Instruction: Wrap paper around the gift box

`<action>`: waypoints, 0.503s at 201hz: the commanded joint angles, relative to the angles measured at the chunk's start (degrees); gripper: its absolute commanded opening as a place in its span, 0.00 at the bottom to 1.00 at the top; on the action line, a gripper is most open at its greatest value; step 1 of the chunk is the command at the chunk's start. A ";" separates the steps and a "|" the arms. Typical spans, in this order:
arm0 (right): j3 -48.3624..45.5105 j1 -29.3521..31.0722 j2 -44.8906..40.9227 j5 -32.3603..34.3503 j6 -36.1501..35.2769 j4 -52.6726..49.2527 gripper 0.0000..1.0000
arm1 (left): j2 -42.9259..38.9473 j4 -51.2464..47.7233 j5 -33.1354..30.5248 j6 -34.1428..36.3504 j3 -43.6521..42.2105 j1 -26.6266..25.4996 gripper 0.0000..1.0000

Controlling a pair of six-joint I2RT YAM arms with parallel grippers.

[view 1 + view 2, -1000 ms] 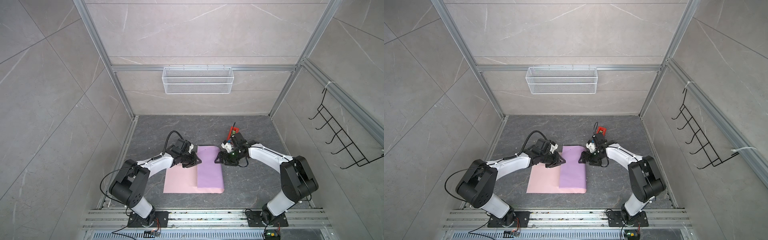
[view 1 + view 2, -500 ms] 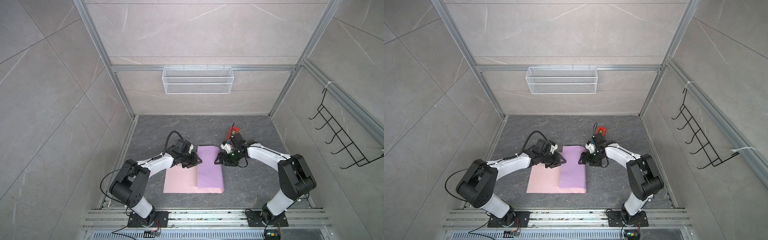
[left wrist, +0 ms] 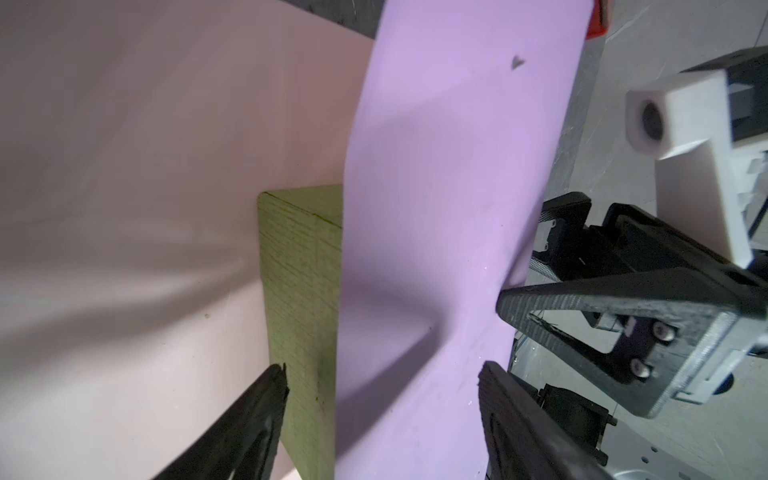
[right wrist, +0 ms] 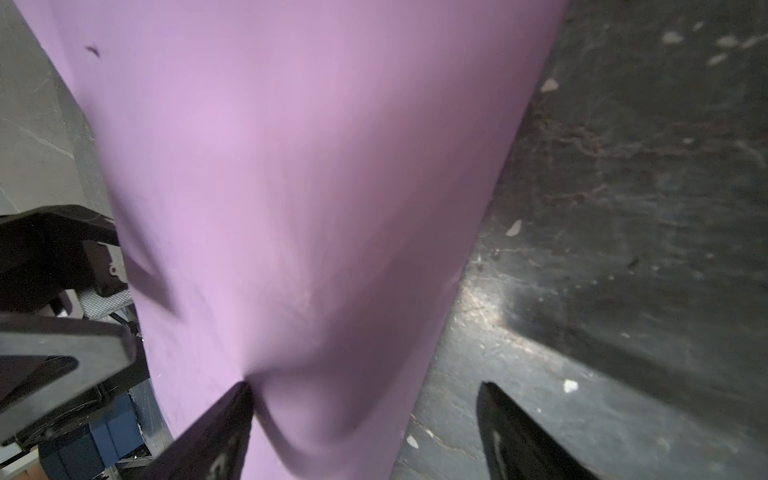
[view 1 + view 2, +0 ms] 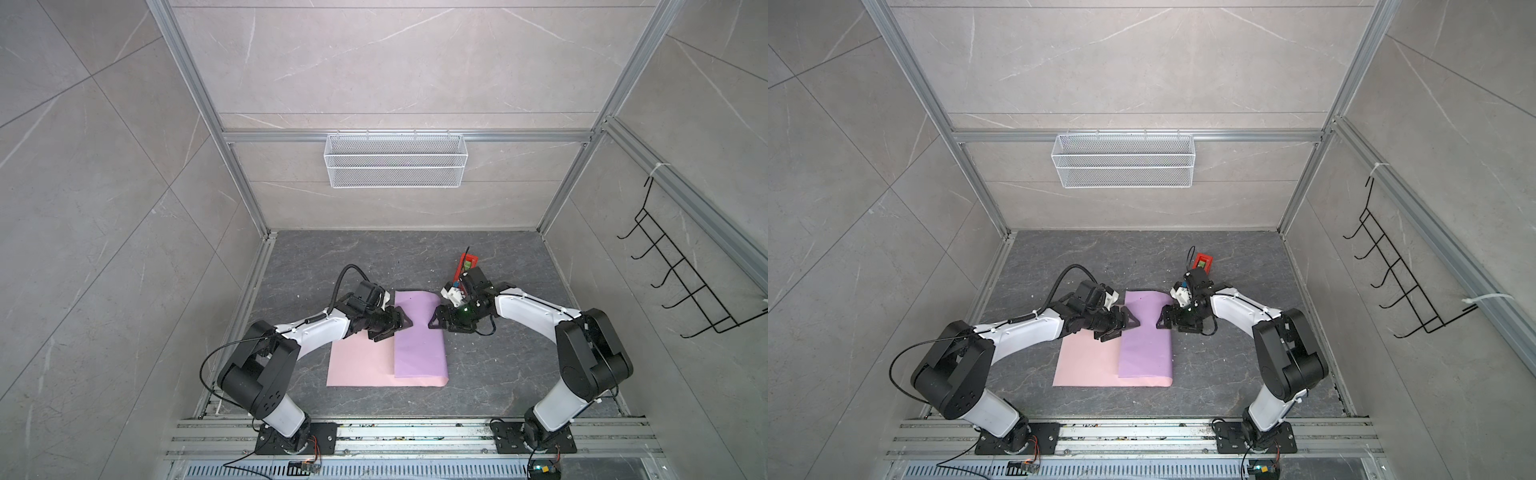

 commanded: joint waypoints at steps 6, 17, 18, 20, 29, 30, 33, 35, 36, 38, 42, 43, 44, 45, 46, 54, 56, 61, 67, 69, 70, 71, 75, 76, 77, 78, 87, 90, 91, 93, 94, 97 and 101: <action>-2.18 0.85 1.64 4.63 0.06 -1.46 0.86 | 1.93 -0.63 0.57 0.89 1.19 -0.89 0.67; -2.06 0.82 1.47 4.61 0.06 -1.63 0.86 | 2.38 -1.49 0.18 1.39 1.21 -0.85 0.61; -2.04 0.86 1.42 4.59 0.06 -1.62 0.86 | 2.39 -1.61 0.10 1.39 1.20 -0.89 0.60; -1.95 0.82 1.39 4.58 0.06 -1.67 0.86 | 2.38 -1.82 -0.02 1.47 1.20 -0.92 0.59; -1.60 0.86 1.08 4.58 -0.06 -1.95 0.86 | 2.35 -2.72 -0.72 1.91 0.92 -0.90 0.54; -1.54 0.88 1.05 4.62 -0.09 -1.99 0.86 | 2.29 -2.80 -0.87 1.91 0.93 -0.87 0.53; -1.43 0.87 0.94 4.66 -0.18 -2.10 0.86 | 2.29 -3.14 -1.13 1.98 0.81 -0.77 0.52; -1.27 0.78 0.85 4.59 -0.19 -2.23 0.86 | 2.29 -3.30 -1.36 2.04 0.77 -0.82 0.50; -1.20 0.75 0.81 4.63 -0.24 -2.27 0.86 | 2.22 -3.44 -1.45 2.06 0.72 -0.79 0.50; -1.04 0.80 0.66 4.63 -0.34 -2.43 0.86 | 2.21 -3.52 -1.68 2.15 0.64 -0.80 0.49; -0.78 0.88 0.46 4.65 -0.49 -2.73 0.86 | 2.10 -3.85 -2.07 2.38 0.46 -0.81 0.47; -0.69 0.80 0.39 4.61 -0.52 -2.78 0.86 | 2.04 -3.98 -2.16 2.41 0.43 -0.82 0.47; -0.60 0.81 0.36 4.59 -0.54 -2.90 0.86 | 2.00 -4.09 -2.25 2.47 0.38 -0.79 0.46; -0.51 0.76 0.30 4.58 -0.59 -3.00 0.86 | 1.94 -4.14 -2.30 2.50 0.35 -0.81 0.46; -0.42 0.74 0.27 4.58 -0.61 -3.09 0.86 | 1.95 -4.21 -2.41 2.55 0.33 -0.82 0.45; 0.15 0.72 -0.38 4.57 -0.86 -3.67 0.87 | 1.76 -4.69 -2.86 2.91 0.06 -0.83 0.43; 0.29 0.77 -0.51 4.48 -0.89 -3.77 0.87 | 1.74 -4.83 -3.00 3.04 -0.01 -0.84 0.42; 0.57 0.68 -0.96 4.19 -1.01 -4.01 0.87 | 1.79 -5.12 -3.25 3.15 -0.12 -0.81 0.41; 0.92 0.57 -1.47 3.56 -1.08 -4.22 0.88 | 1.79 -5.37 -3.37 3.33 -0.25 -0.83 0.40; 1.01 0.55 -1.62 3.35 -1.08 -4.28 0.88 | 1.77 -5.41 -3.37 3.38 -0.29 -0.77 0.40; 1.04 0.55 -1.70 3.26 -1.08 -4.30 0.88 | 1.78 -5.42 -3.34 3.39 -0.29 -0.76 0.39; 1.05 0.51 -1.83 3.17 -1.08 -4.36 0.88 | 1.79 -5.42 -3.32 3.40 -0.29 -0.80 0.39; 1.21 0.32 -2.07 2.79 -1.08 -4.44 0.88 | 1.85 -5.58 -3.39 3.49 -0.38 -0.75 0.39; 1.23 0.26 -2.15 2.67 -1.08 -4.51 0.88 | 1.91 -5.59 -3.39 3.54 -0.38 -0.75 0.38; 1.24 0.23 -2.23 2.52 -1.12 -4.51 0.88 | 1.89 -5.60 -3.39 3.56 -0.38 -0.71 0.38; 1.29 0.21 -2.27 2.45 -1.15 -4.55 0.88 | 1.93 -5.60 -3.44 3.57 -0.38 -0.73 0.38; 1.50 -0.35 -2.92 1.10 -1.25 -4.68 0.89 | 2.03 -5.63 -3.37 3.53 -0.48 -0.78 0.37; 1.59 -0.57 -2.99 0.65 -1.33 -4.71 0.89 | 2.05 -5.61 -3.46 3.53 -0.55 -0.75 0.37; 1.64 -0.67 -3.05 0.54 -1.38 -4.78 0.89 | 2.01 -5.56 -3.47 3.51 -0.56 -0.75 0.37; 1.67 -0.75 -3.09 0.23 -1.46 -4.77 0.89 | 2.00 -5.55 -3.48 3.54 -0.63 -0.77 0.37; 1.68 -0.80 -3.10 0.07 -1.49 -4.77 0.89 | 1.98 -5.49 -3.48 3.56 -0.64 -0.76 0.37; 1.78 -1.07 -3.21 -0.34 -1.64 -4.92 0.90 | 1.97 -5.44 -3.41 3.52 -0.71 -0.78 0.36; 1.85 -1.27 -3.22 -0.73 -1.82 -4.92 0.90 | 1.98 -5.45 -3.46 3.54 -0.74 -0.83 0.36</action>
